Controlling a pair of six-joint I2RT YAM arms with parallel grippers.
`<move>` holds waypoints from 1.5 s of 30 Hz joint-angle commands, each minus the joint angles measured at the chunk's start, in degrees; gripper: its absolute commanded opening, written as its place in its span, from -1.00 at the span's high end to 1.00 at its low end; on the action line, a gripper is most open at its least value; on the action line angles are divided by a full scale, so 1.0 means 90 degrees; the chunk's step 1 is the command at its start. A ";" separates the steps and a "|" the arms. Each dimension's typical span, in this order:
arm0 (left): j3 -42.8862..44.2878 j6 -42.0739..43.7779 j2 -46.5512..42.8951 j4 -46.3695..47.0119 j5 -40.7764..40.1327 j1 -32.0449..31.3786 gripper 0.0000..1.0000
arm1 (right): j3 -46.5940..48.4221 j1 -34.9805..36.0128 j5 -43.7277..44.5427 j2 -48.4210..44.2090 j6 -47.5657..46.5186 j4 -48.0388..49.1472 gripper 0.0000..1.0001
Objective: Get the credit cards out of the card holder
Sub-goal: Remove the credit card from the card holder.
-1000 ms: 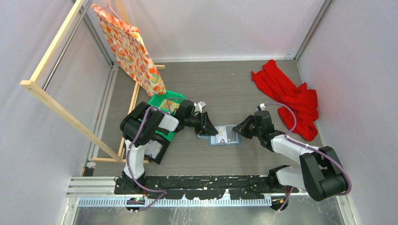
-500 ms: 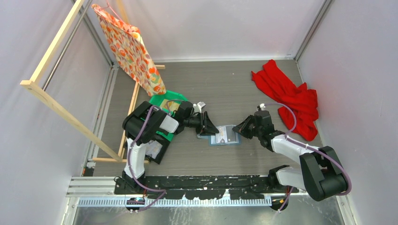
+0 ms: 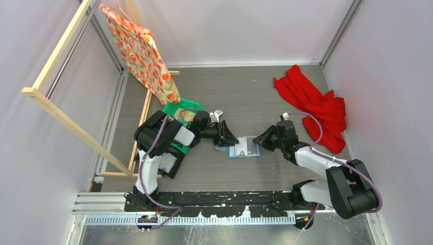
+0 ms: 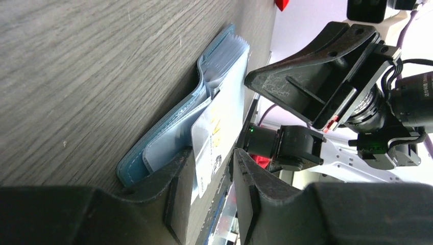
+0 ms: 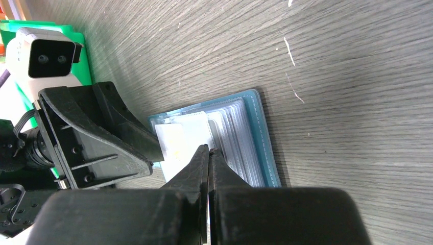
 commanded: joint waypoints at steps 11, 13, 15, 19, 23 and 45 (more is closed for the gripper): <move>-0.0109 -0.0405 0.0327 0.0999 -0.0328 -0.0136 0.43 | -0.0204 0.0037 0.0468 0.0116 -0.0179 -0.0850 0.99; -0.0094 -0.0426 0.0378 0.0975 -0.0374 -0.0166 0.53 | -0.0194 0.0038 0.0445 0.0134 -0.0189 -0.0847 0.98; -0.0106 -0.0447 0.0404 0.0976 -0.0426 -0.0175 0.62 | -0.0197 0.0042 0.0439 0.0135 -0.0194 -0.0854 0.99; -0.0163 -0.0439 0.0355 0.0975 -0.0535 -0.0190 0.80 | -0.0203 0.0043 0.0474 0.0121 -0.0182 -0.0865 0.99; -0.0105 -0.0397 0.0320 0.0741 -0.0483 -0.0187 0.99 | -0.0194 0.0039 0.0488 0.0135 -0.0161 -0.0875 0.99; -0.0196 0.1319 -0.1332 -0.2472 -0.1025 -0.0097 1.00 | -0.0155 0.0043 0.0514 0.0130 -0.0152 -0.0953 0.99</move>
